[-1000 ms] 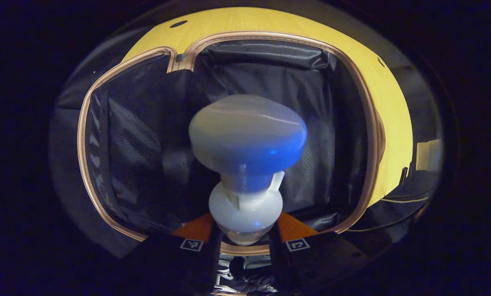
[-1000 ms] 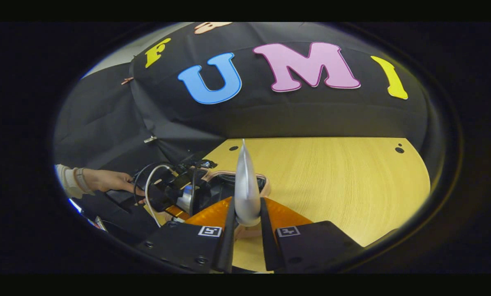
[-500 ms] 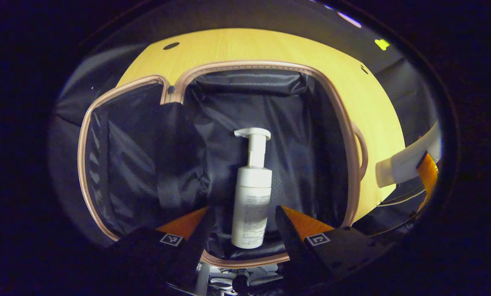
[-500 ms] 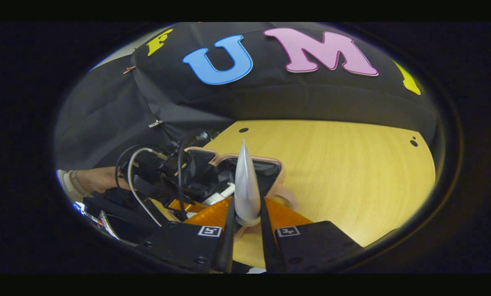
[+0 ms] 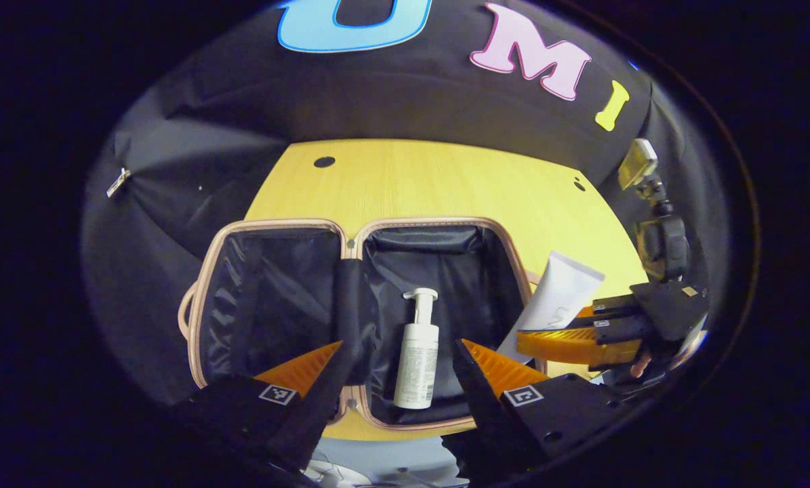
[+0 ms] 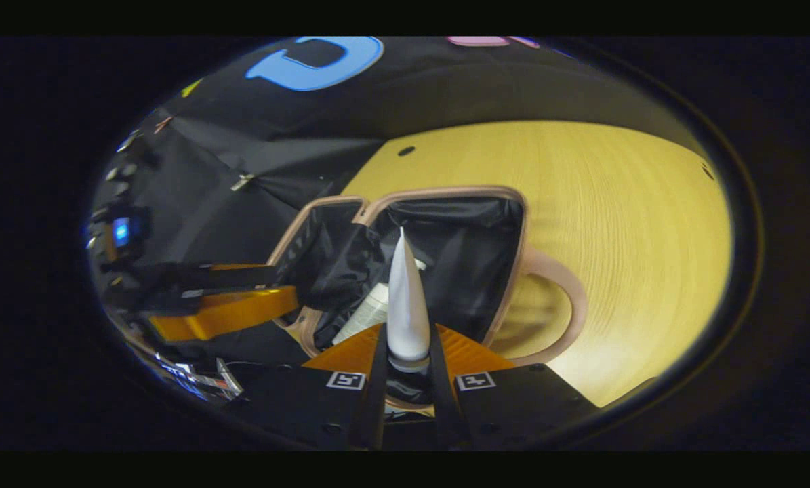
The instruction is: First open the suitcase, pack the skin care products into it, and then close the suitcase.
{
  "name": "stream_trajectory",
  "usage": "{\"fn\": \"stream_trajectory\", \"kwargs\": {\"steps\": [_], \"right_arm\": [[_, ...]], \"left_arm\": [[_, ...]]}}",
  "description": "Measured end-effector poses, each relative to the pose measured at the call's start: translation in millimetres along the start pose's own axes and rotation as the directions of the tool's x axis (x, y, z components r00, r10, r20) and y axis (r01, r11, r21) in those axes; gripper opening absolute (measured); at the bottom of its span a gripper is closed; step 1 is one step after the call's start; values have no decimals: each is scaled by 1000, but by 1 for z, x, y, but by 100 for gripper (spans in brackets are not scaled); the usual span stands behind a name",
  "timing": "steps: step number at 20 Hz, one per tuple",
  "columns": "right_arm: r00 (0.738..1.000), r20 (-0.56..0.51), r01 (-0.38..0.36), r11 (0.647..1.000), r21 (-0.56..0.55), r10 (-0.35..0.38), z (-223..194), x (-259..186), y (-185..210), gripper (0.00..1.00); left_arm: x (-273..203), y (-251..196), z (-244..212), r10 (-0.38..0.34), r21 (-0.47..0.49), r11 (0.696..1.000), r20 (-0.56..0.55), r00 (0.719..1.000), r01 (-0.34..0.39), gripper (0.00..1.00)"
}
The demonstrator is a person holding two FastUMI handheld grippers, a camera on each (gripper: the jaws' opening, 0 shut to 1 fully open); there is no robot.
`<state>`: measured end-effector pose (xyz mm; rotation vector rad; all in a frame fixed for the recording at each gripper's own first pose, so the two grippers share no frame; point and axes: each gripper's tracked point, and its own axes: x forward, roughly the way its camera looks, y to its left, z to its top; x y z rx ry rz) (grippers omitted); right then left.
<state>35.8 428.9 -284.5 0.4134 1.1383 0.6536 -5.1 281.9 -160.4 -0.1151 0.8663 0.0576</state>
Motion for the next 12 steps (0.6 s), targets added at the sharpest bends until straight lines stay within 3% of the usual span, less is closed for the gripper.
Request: {"fn": "stream_trajectory", "kwargs": {"steps": [3, 5, 6, 7, 9, 10, 11, 12], "right_arm": [[993, -115, 25, 996, 80, -15, -19, 22, 0, 34], [985, -171, 52, 987, 150, -25, -31, 34, 0, 28], [983, -183, 61, 980, 190, -26, -33, 40, 2, 40], [980, -195, 74, 973, 217, -31, -36, 43, 0, 39], [979, -199, 98, 964, 247, -48, -35, 46, -5, 28], [978, -200, 106, 960, 258, -54, -35, 46, -5, 28], [978, -197, 112, 959, 261, -60, -34, 45, -6, 40], [979, -193, 116, 958, 261, -66, -34, 43, -6, 28]], "left_arm": [[-17, 7, -5, 9, -7, 1000, 77, 997, -8, 95], [-27, 12, -13, 17, -23, 1000, 90, 996, -15, 95], [-30, 17, -18, 25, -43, 999, 88, 996, -22, 95], [-32, 22, -21, 33, -60, 998, 87, 996, -28, 95], [-36, 33, -27, 47, -94, 995, 87, 995, -39, 95], [-36, 40, -30, 54, -110, 993, 85, 995, -44, 95], [-34, 47, -32, 59, -132, 990, 86, 995, -47, 95], [-32, 55, -36, 61, -166, 985, 83, 995, -46, 95]]}}
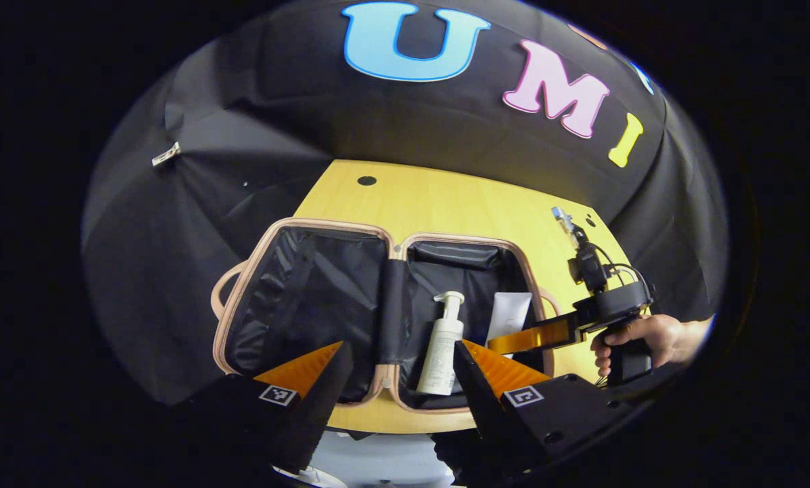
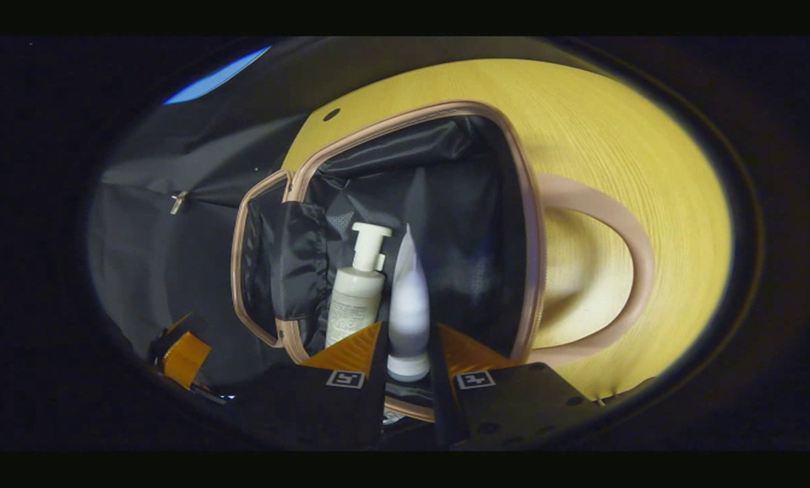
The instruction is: First open the suitcase, pack the skin care products into it, and then close the suitcase.
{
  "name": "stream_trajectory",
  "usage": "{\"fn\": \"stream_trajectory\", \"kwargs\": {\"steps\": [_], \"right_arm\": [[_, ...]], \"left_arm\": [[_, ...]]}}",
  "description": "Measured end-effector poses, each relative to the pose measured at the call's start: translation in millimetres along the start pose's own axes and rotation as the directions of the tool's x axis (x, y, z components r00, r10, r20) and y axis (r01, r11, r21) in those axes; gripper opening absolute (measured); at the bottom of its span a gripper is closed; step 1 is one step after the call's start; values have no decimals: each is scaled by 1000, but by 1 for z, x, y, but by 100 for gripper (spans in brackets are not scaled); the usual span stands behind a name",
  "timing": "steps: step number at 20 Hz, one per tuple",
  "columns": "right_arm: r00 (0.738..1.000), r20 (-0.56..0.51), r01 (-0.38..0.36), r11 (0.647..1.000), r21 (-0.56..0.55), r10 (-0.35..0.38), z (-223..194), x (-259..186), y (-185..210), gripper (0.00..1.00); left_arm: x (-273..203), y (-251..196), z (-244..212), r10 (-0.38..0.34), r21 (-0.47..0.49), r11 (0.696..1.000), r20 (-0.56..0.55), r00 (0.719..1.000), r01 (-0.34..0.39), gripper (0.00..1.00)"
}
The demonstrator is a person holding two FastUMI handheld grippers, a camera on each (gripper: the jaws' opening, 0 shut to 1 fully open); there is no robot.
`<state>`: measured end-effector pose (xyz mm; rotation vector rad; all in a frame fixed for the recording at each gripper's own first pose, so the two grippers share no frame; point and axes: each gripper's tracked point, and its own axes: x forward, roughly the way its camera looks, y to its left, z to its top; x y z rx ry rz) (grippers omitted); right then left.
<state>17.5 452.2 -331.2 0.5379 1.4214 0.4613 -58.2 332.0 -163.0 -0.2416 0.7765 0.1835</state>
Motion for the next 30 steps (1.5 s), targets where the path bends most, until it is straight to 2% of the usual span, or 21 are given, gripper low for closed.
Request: {"fn": "stream_trajectory", "kwargs": {"steps": [1, 3, 5, 6, 9, 10, 12, 14, 15, 16, 17, 18, 19, 20, 22, 25, 28, 29, 30], "right_arm": [[1000, 8, -9, 1000, 13, 9, 0, -4, 4, 35], [999, 31, -45, 998, 32, 44, 3, -18, 14, 31], [997, 56, -63, 998, 23, 62, 6, -31, 19, 55], [993, 83, -88, 996, 17, 87, 10, -38, 24, 48], [959, 209, -181, 982, -60, 189, 28, -73, 38, 49], [946, 248, -187, 976, -113, 209, 34, -87, 37, 58], [924, 310, -159, 962, -221, 224, 42, -109, 33, 68], [901, 354, -137, 940, -312, 249, 48, -130, 36, 77], [890, 373, -128, 929, -347, 262, 51, -143, 37, 89], [880, 391, -118, 922, -368, 269, 55, -152, 39, 95], [872, 405, -115, 919, -376, 275, 56, -160, 40, 96], [866, 414, -125, 923, -365, 281, 58, -167, 40, 84], [862, 420, -139, 929, -343, 284, 58, -172, 39, 84], [859, 432, -138, 937, -320, 274, 60, -176, 34, 96], [856, 461, -102, 950, -296, 236, 68, -180, 18, 95], [871, 460, -62, 968, -245, 172, 67, -181, -5, 96], [869, 473, -36, 973, -227, 142, 70, -182, -15, 95], [869, 476, -33, 975, -218, 136, 70, -182, -16, 96], [869, 476, -37, 977, -212, 136, 68, -183, -15, 96]], "left_arm": [[1, 11, -4, 10, -49, 999, -13, 1000, -11, 95], [4, 32, -7, 12, -153, 988, -13, 1000, -14, 95], [2, 54, -2, 17, -231, 973, 5, 1000, -16, 96], [1, 69, 2, 34, -259, 966, 19, 999, -28, 96], [-2, 124, 27, 90, -314, 947, 77, 993, -62, 96], [-3, 145, 38, 112, -333, 940, 99, 989, -73, 96], [-2, 188, 56, 140, -391, 917, 116, 983, -84, 96], [4, 227, 67, 173, -458, 882, 104, 979, -107, 96], [9, 248, 66, 187, -470, 873, 81, 979, -128, 96], [15, 266, 63, 205, -458, 875, 53, 977, -159, 96], [27, 278, 57, 213, -438, 880, 15, 977, -185, 96], [38, 291, 51, 222, -428, 878, -27, 975, -212, 96], [54, 301, 44, 229, -424, 874, -73, 971, -238, 96], [64, 311, 38, 230, -427, 868, -105, 968, -252, 96], [89, 315, 30, 187, -464, 854, -150, 971, -236, 96], [110, 311, 13, 121, -514, 829, -217, 969, -219, 96], [127, 327, -5, 178, -455, 839, -290, 940, -299, 95], [130, 333, -10, 207, -432, 838, -311, 928, -332, 91], [136, 327, -11, 179, -450, 836, -316, 932, -313, 88]]}}
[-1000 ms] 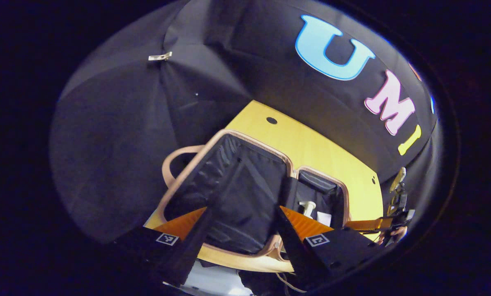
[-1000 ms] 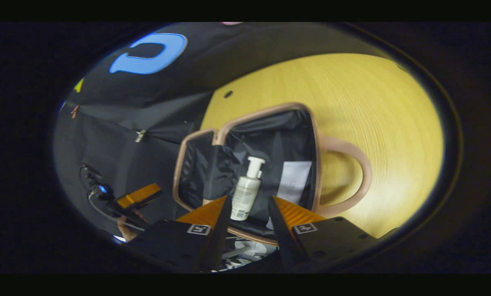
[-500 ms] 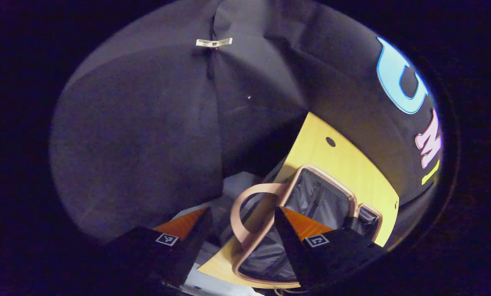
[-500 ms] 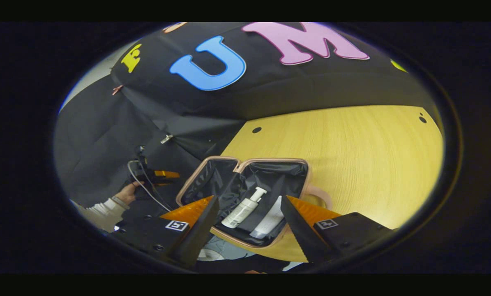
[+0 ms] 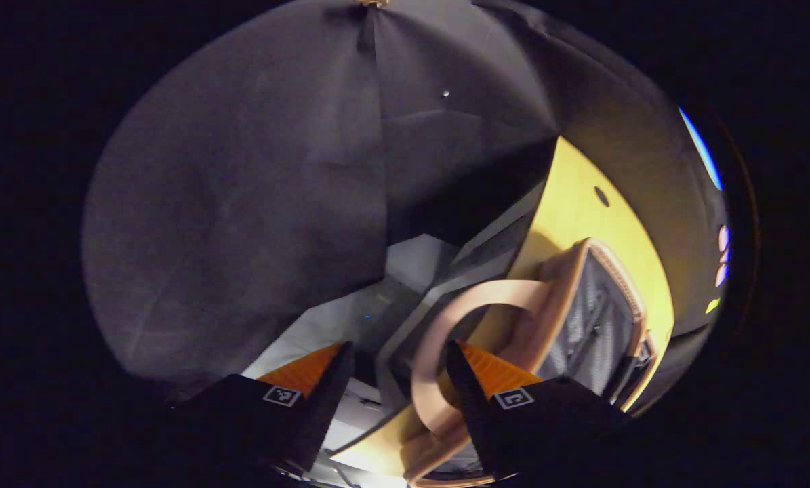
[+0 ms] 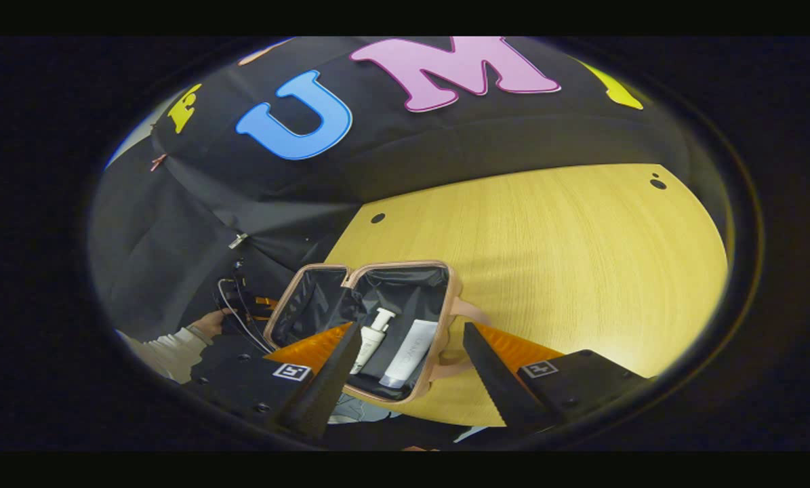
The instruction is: First open the suitcase, pack the skin care products into it, and then close the suitcase.
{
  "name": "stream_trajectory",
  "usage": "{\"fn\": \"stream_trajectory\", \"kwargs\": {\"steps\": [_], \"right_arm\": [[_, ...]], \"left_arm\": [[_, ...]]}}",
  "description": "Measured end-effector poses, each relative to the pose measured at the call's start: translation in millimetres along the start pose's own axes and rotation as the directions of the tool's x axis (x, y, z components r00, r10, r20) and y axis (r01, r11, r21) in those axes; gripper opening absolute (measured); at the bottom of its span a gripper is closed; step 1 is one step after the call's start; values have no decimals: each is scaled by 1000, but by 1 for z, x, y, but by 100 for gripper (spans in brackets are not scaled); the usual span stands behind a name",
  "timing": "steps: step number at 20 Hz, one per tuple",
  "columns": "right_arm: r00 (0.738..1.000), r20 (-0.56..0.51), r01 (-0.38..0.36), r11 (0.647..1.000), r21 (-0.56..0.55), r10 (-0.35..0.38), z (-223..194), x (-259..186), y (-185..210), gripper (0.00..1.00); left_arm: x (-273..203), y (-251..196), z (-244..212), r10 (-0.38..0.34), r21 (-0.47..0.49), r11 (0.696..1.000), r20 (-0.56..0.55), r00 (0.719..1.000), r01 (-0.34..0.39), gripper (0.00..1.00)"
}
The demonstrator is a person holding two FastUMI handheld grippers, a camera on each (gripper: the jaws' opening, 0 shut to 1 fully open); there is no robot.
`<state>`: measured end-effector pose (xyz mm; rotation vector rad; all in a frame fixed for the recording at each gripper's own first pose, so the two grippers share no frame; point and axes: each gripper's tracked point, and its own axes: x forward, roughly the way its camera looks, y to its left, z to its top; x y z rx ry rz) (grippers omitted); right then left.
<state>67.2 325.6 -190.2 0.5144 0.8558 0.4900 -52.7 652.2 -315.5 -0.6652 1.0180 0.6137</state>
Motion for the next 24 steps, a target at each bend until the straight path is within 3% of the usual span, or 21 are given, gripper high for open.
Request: {"fn": "stream_trajectory", "kwargs": {"steps": [1, 3, 6, 9, 10, 11, 14, 18, 24], "right_arm": [[1000, -2, -2, 1000, 7, 2, -1, 0, 2, 96], [1000, -1, -3, 1000, 5, 3, -4, -2, 5, 96], [1000, 2, -1, 1000, -12, 1, -8, -5, 6, 96], [1000, -1, -7, 1000, -21, 7, -10, -6, 7, 96], [1000, 3, -17, 1000, -24, 17, -10, -6, 10, 96], [1000, 6, -27, 999, -32, 27, -9, -6, 11, 84], [998, 5, -63, 997, -48, 64, -11, -3, 21, 84], [992, 30, -120, 991, -60, 122, -6, -9, 34, 85], [990, 58, -126, 990, -60, 129, -6, -31, 22, 84]], "left_arm": [[2, -14, -2, -42, -31, 999, -17, 999, 41, 66], [8, -13, -4, -17, -21, 1000, -24, 1000, 17, 23], [-4, -19, 3, -27, 27, 999, 11, 1000, 27, 16], [-44, -38, 13, -138, 8, 990, 49, 989, 138, 12], [-60, -43, 16, -158, 29, 987, 70, 985, 156, 10], [-77, -48, 18, -177, 52, 984, 91, 980, 173, 9], [-144, -82, 28, -271, 146, 958, 167, 948, 248, 7], [-233, -144, 13, -371, 328, 901, 238, 898, 285, 6], [-312, -259, -45, -526, 540, 769, 232, 818, 342, 6]]}}
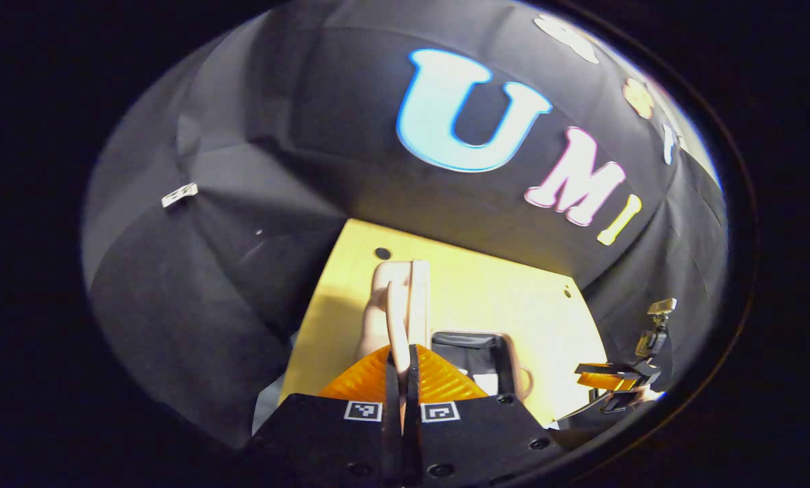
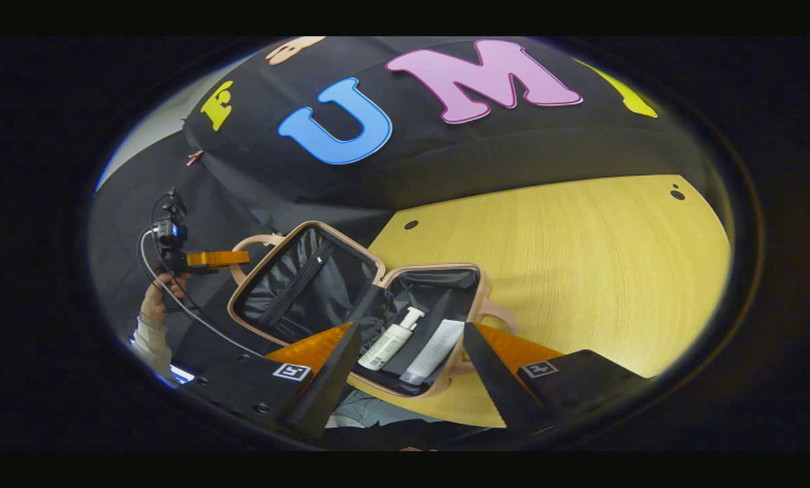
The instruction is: First open the suitcase, pack the skin care products into it, and then close the suitcase.
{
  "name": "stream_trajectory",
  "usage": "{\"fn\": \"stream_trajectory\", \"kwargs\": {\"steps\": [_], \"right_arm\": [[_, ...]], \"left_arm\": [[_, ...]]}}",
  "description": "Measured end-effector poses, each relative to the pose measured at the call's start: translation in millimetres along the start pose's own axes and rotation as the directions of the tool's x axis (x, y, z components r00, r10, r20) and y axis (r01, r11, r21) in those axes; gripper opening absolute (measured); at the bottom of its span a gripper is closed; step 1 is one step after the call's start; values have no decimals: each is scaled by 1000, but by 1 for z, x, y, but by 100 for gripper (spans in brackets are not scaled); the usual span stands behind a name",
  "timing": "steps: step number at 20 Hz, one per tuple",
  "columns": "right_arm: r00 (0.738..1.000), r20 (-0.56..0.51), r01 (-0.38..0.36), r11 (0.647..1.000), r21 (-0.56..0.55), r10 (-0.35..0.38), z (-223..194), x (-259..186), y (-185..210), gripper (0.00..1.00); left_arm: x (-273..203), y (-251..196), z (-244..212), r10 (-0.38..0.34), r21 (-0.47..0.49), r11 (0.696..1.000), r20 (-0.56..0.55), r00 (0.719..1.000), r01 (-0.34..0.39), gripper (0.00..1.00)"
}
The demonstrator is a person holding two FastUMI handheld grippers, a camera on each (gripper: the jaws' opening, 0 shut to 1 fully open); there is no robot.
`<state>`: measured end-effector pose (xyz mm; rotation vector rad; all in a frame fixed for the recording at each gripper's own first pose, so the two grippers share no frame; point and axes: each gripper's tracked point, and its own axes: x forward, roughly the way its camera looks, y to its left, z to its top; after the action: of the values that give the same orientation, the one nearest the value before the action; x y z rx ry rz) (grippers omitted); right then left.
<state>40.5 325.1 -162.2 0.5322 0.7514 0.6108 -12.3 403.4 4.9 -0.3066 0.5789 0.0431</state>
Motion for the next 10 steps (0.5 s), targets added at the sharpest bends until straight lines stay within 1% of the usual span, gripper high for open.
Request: {"fn": "stream_trajectory", "kwargs": {"steps": [1, 4, 6, 8, 10], "right_arm": [[1000, 7, 6, 1000, 6, -6, 2, -5, -5, 96], [999, 37, 34, 999, 31, -35, 9, -20, -24, 95], [996, 66, 57, 997, 50, -60, 15, -30, -35, 96], [991, 84, 96, 994, 59, -101, 20, -47, -54, 96], [984, 104, 136, 988, 69, -142, 26, -59, -71, 96]], "left_arm": [[5, -24, -2, -35, 22, 999, 3, 999, 35, 6], [21, -93, -7, -148, 51, 987, -16, 989, 149, 6], [43, -132, -18, -213, 80, 973, -40, 976, 216, 6], [75, -171, -42, -283, 93, 953, -77, 956, 290, 6], [105, -210, -76, -350, 112, 924, -139, 927, 365, 6]]}}
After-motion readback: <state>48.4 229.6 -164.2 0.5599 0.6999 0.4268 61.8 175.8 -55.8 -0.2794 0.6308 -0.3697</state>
